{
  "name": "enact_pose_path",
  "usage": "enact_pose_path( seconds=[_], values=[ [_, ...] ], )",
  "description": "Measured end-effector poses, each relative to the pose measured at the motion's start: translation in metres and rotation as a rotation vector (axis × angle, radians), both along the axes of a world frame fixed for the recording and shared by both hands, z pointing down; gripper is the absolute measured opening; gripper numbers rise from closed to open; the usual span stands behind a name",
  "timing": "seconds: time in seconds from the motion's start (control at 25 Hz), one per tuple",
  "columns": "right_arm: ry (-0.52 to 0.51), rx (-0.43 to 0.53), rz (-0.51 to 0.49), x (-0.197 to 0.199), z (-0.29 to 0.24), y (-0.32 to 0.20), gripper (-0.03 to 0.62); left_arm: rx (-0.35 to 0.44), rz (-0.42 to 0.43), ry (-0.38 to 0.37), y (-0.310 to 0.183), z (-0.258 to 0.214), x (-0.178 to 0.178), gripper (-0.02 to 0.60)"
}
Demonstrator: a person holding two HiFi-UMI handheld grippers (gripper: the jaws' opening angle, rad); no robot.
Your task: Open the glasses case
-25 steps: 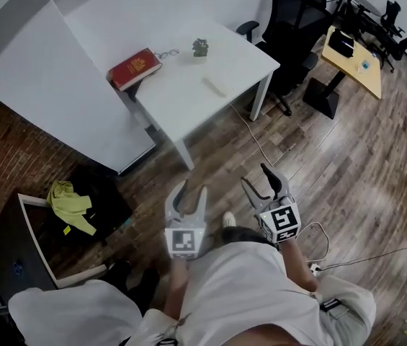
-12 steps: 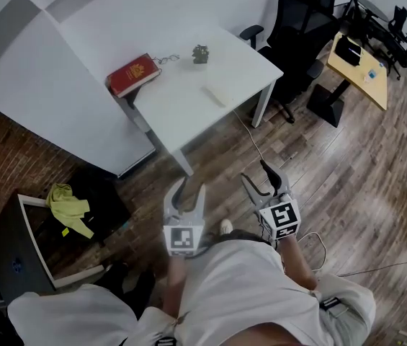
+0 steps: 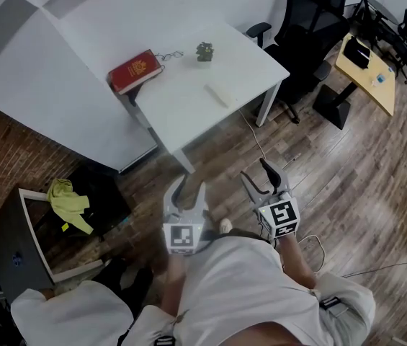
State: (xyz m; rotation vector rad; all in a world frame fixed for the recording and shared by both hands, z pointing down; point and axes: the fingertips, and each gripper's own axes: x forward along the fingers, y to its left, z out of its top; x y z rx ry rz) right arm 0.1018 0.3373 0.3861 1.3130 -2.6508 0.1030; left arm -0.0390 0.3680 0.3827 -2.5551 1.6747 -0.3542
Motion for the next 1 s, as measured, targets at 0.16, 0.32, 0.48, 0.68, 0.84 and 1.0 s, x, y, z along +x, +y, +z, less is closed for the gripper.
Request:
enact_pose_path(
  seconds=[0.16, 0.32, 0.48, 0.68, 0.84, 1.0],
  values=[
    [-0.001, 0.002, 0.003, 0.0, 0.003, -0.011, 0.259, -0.021, -0.013, 0.016, -0.011, 0.003, -0.001, 0.166],
    [-0.001, 0.003, 0.009, 0.001, 0.003, -0.023, 0.259, -0.005, -0.004, 0.008, -0.025, 0.001, 0.0, 0.164],
    [0.004, 0.003, 0.02, -0.002, 0.003, -0.039, 0.259, -0.019, -0.001, 0.018, -0.042, 0.001, -0.002, 0.164],
    [0.012, -0.004, 0.026, -0.007, 0.005, -0.064, 0.259, -0.029, 0.002, 0.028, -0.066, 0.002, -0.008, 0.164],
    [0.017, -0.011, 0.028, -0.015, 0.006, -0.085, 0.259, -0.028, 0.003, 0.036, -0.089, 0.002, -0.016, 0.164],
    [0.022, -0.018, 0.032, -0.021, 0.006, -0.106, 0.259, -0.034, 0.012, 0.028, -0.11, 0.003, -0.022, 0.164]
  ],
)
